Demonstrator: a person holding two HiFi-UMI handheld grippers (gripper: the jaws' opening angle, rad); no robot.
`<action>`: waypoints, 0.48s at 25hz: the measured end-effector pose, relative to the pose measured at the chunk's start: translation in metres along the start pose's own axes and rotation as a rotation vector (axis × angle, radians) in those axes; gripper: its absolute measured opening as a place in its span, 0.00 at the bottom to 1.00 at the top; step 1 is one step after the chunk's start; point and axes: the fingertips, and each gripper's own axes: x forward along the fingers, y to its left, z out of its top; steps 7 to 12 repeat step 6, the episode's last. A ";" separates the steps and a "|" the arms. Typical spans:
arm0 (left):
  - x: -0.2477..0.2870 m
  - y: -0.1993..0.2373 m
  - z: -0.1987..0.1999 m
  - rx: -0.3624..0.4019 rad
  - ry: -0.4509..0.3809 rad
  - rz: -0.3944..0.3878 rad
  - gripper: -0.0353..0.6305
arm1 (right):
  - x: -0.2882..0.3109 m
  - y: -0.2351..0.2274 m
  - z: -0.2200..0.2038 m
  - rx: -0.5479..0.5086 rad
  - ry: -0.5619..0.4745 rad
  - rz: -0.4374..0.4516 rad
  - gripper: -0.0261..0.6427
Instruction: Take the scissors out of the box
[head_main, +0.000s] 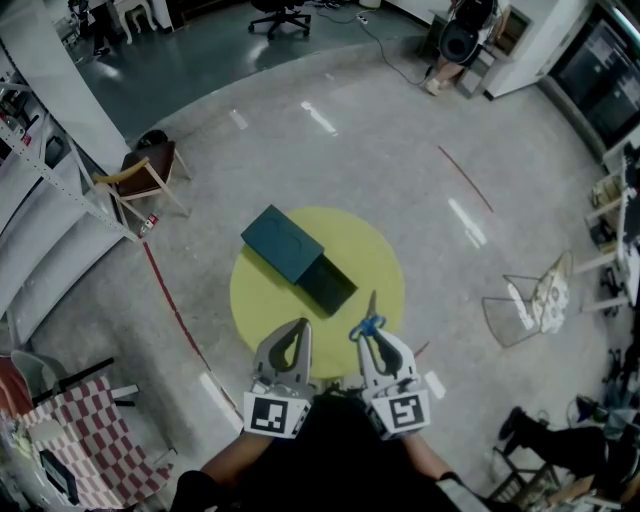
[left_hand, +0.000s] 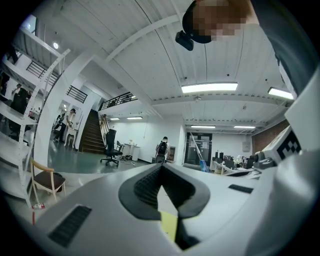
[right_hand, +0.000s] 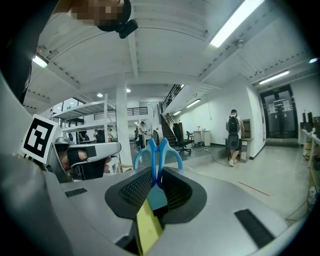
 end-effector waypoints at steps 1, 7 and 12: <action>0.000 0.000 0.000 -0.002 -0.001 0.000 0.05 | 0.000 0.000 -0.001 -0.002 0.005 -0.001 0.14; 0.000 -0.001 -0.001 -0.005 0.003 0.000 0.05 | -0.001 0.000 -0.003 -0.001 0.010 0.000 0.14; 0.000 -0.001 -0.001 -0.005 0.003 0.000 0.05 | -0.001 0.000 -0.003 -0.001 0.010 0.000 0.14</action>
